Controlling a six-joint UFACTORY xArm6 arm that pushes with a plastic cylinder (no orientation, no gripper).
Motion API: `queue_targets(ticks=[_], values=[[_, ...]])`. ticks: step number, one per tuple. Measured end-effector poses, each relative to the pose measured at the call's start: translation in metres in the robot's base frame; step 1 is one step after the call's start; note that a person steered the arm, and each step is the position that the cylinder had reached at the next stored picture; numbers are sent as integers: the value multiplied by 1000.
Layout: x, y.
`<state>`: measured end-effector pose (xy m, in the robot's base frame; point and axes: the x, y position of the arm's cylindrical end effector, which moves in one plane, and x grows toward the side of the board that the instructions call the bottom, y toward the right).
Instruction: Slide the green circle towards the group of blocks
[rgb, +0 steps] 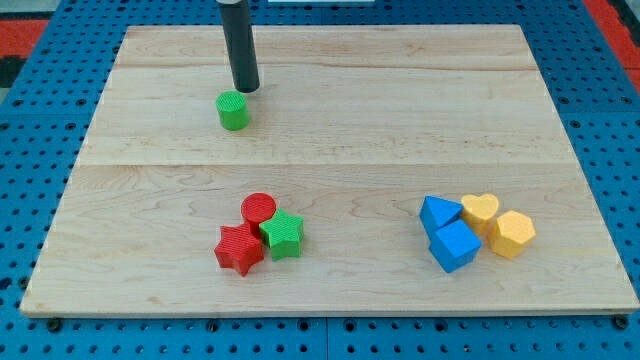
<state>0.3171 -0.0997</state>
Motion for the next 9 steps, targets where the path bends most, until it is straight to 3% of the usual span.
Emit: queue_targets(ticks=[2,3,4,5,6,7,9], values=[[44,3],[49,17],[38,-23],[86,-29],[153,34],[187,40],[150,26]])
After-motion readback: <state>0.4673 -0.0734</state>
